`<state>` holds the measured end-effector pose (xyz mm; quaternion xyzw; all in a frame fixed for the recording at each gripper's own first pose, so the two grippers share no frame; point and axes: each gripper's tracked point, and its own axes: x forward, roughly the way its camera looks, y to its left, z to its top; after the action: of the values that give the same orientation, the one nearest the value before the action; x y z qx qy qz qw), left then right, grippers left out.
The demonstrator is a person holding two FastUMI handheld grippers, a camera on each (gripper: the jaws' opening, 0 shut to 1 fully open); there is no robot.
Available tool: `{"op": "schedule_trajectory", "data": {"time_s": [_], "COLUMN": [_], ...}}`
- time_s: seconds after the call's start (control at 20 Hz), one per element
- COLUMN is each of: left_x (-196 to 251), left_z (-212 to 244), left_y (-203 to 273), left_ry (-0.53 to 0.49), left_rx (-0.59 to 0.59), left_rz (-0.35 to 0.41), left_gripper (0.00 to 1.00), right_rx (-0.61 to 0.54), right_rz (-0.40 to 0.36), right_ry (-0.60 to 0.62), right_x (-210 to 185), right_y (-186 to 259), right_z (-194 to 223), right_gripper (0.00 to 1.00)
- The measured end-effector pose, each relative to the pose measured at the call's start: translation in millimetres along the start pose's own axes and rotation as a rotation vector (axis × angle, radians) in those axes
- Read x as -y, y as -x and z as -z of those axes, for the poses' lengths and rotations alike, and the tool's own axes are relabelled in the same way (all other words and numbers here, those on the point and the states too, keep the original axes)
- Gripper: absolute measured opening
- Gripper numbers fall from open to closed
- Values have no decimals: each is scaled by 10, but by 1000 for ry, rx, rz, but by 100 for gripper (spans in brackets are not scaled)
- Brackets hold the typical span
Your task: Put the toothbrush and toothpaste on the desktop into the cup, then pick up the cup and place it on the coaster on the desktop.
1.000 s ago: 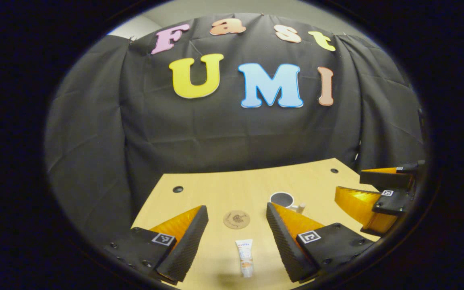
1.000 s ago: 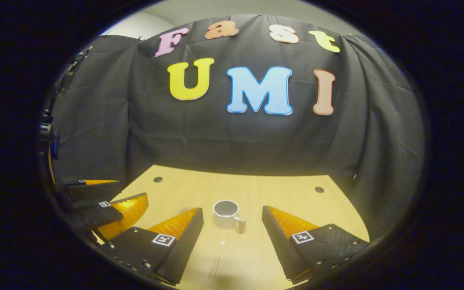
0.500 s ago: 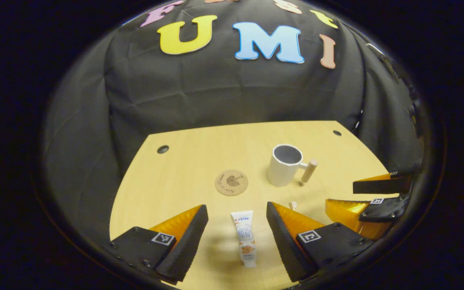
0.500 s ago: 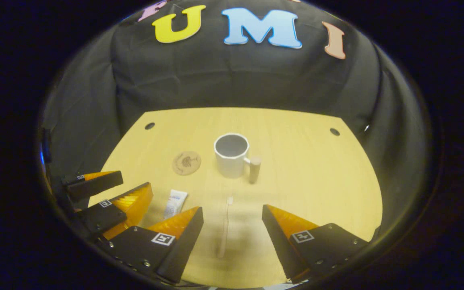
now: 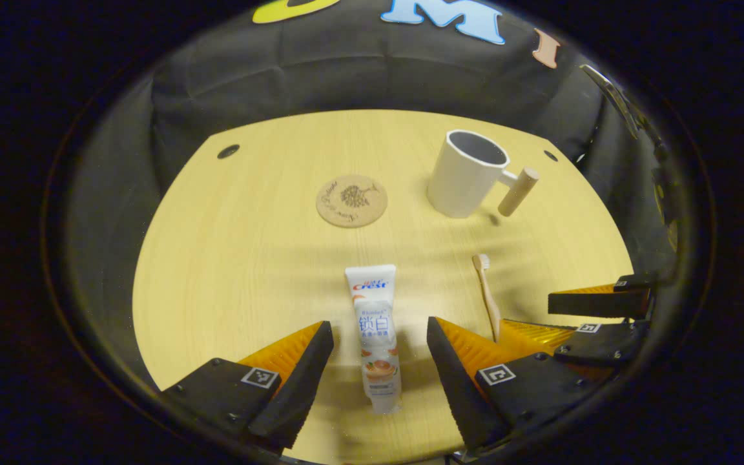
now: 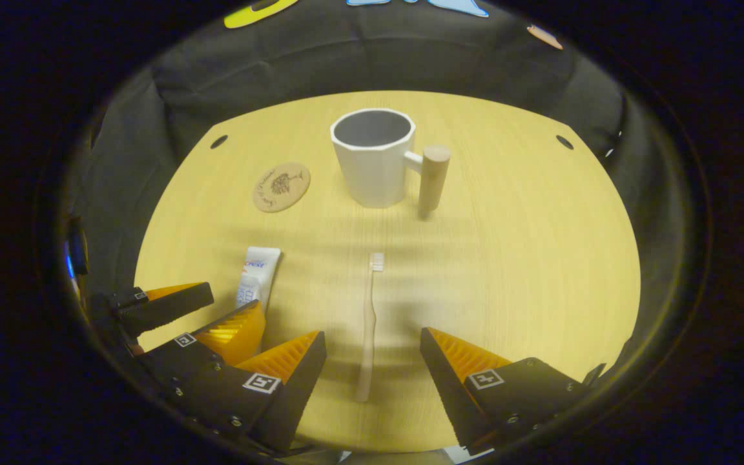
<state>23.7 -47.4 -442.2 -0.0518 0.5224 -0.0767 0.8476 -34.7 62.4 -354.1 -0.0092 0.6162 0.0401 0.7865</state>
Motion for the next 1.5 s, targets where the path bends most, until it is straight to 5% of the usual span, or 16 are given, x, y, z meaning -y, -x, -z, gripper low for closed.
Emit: {"op": "schedule_trajectory", "data": {"time_s": [0.3,0.35,0.5,0.55,0.6,0.7,0.8,0.85,0.9,0.95,1.05,1.15,1.2,1.3,1.4,1.5], "left_x": [-161,-189,-237,-248,-226,-220,-241,-252,-276,-287,-320,-351,-353,-358,-364,-359], "left_z": [234,210,185,188,203,150,144,147,139,131,136,141,123,119,120,127], "left_y": [-251,-276,-284,-295,-300,-316,-325,-316,-313,-313,-316,-328,-308,-310,-316,-283], "left_ry": [73,68,38,15,-1,16,31,31,30,39,37,31,33,25,28,12], "left_rx": [-105,-98,-106,-110,-111,-106,-101,-98,-95,-91,-97,-99,-101,-109,-109,-122], "left_rz": [-31,-33,-76,-94,-98,-104,-108,-110,-115,-114,-121,-125,-125,-128,-135,-140], "left_gripper": [97,85,89,83,89,84,94,88,95,76,72,51,48,47,28,27], "right_rx": [-119,-123,-124,-122,-125,-132,-144,-149,-147,-146,-155,-157,-157,-157,-138,-146], "right_rz": [32,37,62,65,67,66,71,70,69,71,67,66,59,63,53,40], "right_ry": [0,5,19,13,7,12,5,7,12,2,5,8,12,-18,-18,-17], "right_x": [61,62,96,92,94,96,96,85,96,101,88,85,77,87,110,99], "right_y": [-287,-303,-349,-334,-332,-326,-322,-323,-322,-332,-304,-318,-306,-311,-315,-298], "right_z": [238,256,242,240,233,244,262,281,266,284,298,300,279,287,229,261], "right_gripper": [89,89,82,82,82,82,83,75,75,64,41,45,46,11,10,3]}}
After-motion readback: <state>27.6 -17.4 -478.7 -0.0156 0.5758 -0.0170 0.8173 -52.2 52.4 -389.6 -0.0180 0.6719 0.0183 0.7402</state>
